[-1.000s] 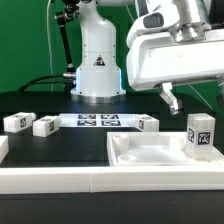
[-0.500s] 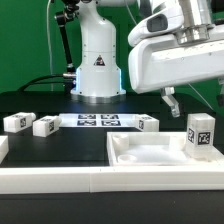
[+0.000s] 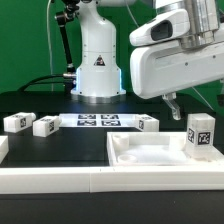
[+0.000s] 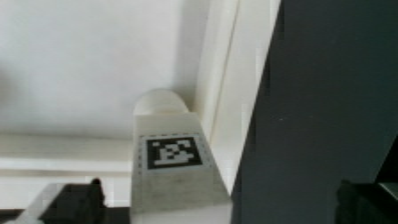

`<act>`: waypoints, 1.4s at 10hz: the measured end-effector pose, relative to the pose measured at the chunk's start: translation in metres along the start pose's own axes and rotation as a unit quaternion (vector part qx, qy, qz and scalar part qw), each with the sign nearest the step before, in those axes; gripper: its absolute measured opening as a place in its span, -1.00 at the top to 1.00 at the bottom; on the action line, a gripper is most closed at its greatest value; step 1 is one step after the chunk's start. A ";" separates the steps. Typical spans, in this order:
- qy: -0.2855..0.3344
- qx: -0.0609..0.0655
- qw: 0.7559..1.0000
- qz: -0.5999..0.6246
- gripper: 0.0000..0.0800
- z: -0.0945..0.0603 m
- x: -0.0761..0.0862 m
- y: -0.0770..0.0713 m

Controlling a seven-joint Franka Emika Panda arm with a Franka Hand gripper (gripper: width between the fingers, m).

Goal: Assemble square table

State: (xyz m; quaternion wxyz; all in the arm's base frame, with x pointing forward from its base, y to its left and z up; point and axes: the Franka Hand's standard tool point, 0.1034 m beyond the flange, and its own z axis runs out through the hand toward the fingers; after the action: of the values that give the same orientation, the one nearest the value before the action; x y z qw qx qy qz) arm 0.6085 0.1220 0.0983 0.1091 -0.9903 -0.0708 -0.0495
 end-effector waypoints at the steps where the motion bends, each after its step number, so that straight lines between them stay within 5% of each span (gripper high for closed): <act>1: 0.003 -0.004 1.000 0.021 -0.62 0.005 0.000 0.001; 3: -0.001 -0.042 0.999 0.014 -0.62 0.009 0.003 -0.006; 4: -0.002 -0.047 0.999 -0.008 -0.62 0.008 0.004 0.002; 9: -0.004 -0.046 0.999 0.003 -0.62 0.009 0.003 0.003; 14: -0.012 -0.060 0.998 0.016 -0.62 0.011 0.007 0.012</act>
Offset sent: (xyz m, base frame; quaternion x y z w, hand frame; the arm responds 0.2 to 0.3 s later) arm 0.0168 -0.0304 -0.0019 -0.0845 -0.0063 -0.0940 0.9920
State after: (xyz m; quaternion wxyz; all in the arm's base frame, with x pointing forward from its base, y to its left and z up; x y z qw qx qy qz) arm 0.6182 0.1136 0.0861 0.0498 -0.9965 -0.0533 -0.0398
